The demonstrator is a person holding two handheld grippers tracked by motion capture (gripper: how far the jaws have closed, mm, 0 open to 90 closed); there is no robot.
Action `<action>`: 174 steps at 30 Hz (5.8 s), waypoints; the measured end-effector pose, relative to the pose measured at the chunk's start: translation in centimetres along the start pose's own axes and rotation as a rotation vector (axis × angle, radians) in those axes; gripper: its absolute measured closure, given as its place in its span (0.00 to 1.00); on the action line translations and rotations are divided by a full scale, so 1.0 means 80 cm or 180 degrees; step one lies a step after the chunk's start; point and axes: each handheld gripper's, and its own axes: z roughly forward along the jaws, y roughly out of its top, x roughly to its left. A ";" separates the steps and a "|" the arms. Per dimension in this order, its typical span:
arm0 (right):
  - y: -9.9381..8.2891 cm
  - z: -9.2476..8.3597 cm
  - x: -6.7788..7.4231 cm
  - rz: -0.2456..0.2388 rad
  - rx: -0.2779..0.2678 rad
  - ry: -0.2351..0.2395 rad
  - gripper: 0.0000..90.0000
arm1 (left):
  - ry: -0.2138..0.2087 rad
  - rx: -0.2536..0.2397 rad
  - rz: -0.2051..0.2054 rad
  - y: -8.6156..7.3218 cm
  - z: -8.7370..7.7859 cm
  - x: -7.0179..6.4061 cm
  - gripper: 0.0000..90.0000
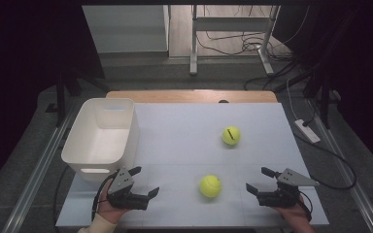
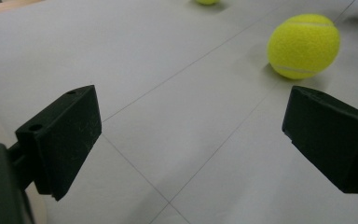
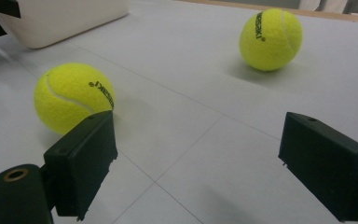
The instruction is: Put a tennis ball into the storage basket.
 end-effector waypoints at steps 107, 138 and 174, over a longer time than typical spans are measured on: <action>0.001 0.005 -0.001 0.0008 -0.0006 -0.0032 0.14 | -0.0595 0.0186 0.0239 0.115 0.066 -0.056 0.05; 0.001 0.006 -0.001 -0.0002 0.0010 -0.0047 0.14 | -0.0965 0.0522 0.0334 0.117 0.119 -0.080 0.05; 0.000 0.006 -0.001 -0.0013 0.0023 -0.0040 0.14 | -0.1000 0.1003 0.0526 0.108 0.184 -0.109 0.03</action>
